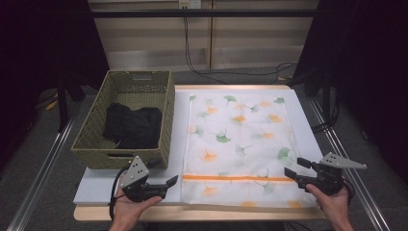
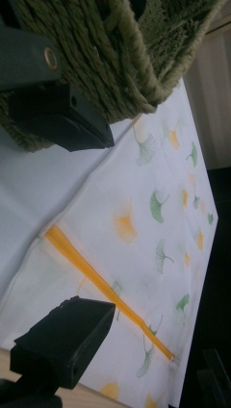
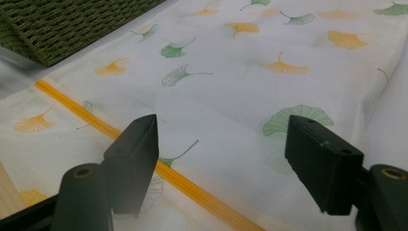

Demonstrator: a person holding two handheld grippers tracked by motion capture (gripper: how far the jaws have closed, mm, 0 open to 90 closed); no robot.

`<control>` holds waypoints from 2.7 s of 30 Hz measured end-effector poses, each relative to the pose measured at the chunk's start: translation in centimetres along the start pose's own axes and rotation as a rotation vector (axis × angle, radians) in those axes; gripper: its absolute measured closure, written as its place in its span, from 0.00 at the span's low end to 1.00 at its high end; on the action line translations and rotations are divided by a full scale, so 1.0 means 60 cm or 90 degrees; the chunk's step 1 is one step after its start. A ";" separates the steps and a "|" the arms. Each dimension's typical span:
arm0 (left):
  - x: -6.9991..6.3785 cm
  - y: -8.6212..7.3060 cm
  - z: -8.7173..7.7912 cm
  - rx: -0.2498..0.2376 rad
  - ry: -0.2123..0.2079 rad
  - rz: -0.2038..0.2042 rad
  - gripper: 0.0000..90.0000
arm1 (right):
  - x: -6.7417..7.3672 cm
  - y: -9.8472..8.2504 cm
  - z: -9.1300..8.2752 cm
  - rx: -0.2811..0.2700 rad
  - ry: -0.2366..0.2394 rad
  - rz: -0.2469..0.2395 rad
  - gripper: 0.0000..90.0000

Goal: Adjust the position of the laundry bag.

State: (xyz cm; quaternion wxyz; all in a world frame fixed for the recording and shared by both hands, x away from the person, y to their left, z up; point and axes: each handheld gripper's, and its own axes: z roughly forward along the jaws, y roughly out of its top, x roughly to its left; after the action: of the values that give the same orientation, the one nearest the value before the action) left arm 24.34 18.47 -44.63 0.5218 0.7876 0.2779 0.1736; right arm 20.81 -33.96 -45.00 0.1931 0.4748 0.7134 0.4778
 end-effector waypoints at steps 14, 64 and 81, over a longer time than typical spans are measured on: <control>-0.005 -0.002 0.013 0.033 0.006 -0.007 0.31 | -0.018 0.004 0.005 0.016 -0.017 0.021 0.37; -0.016 -0.012 0.127 0.214 -0.069 0.020 0.65 | -0.099 -0.001 0.085 0.150 -0.133 -0.019 0.54; -0.013 -0.007 0.126 0.229 -0.088 0.024 0.94 | -0.104 0.000 0.081 0.139 -0.111 0.035 0.99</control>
State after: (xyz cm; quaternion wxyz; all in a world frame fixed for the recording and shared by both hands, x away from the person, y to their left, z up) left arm 27.87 12.66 -48.00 0.3868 0.8833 0.2536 0.0762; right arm 27.31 -36.92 -48.37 0.1886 0.5521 0.7285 0.3589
